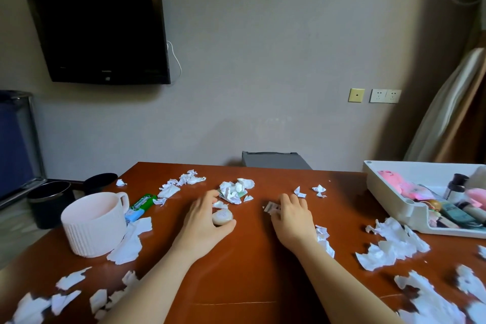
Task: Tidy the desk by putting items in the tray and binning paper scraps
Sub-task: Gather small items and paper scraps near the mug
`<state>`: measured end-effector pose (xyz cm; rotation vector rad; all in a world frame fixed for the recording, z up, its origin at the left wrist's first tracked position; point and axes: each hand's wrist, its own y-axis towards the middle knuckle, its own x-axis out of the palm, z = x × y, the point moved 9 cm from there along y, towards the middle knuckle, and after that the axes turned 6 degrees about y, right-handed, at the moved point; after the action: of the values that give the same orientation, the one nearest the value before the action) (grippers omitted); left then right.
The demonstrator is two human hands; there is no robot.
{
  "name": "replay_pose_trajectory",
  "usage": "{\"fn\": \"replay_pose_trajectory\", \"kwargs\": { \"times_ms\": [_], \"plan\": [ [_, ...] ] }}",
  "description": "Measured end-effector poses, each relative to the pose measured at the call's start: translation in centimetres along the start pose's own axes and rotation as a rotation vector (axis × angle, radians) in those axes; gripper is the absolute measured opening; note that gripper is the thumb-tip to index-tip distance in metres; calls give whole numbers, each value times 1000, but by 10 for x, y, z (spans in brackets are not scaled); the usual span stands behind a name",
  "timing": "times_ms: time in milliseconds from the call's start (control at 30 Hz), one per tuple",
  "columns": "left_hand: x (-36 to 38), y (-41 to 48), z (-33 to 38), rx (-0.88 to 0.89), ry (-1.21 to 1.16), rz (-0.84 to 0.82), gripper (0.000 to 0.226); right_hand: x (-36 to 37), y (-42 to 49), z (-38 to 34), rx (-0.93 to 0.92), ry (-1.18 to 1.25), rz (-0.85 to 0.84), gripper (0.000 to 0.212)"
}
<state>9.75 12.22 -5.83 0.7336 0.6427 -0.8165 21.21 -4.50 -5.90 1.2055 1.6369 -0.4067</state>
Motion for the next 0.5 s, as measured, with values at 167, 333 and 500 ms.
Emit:
{"fn": "replay_pose_trajectory", "kwargs": {
  "times_ms": [167,333,500],
  "plan": [
    [-2,-2,1,2,246,33,53,2,-5,1,-13,11,-22,38],
    [-1,0,1,22,214,27,32,4,-5,1,-27,32,-20,35],
    [0,1,4,54,183,15,27,2,-6,-1,-63,91,-24,40]
  ]
}}
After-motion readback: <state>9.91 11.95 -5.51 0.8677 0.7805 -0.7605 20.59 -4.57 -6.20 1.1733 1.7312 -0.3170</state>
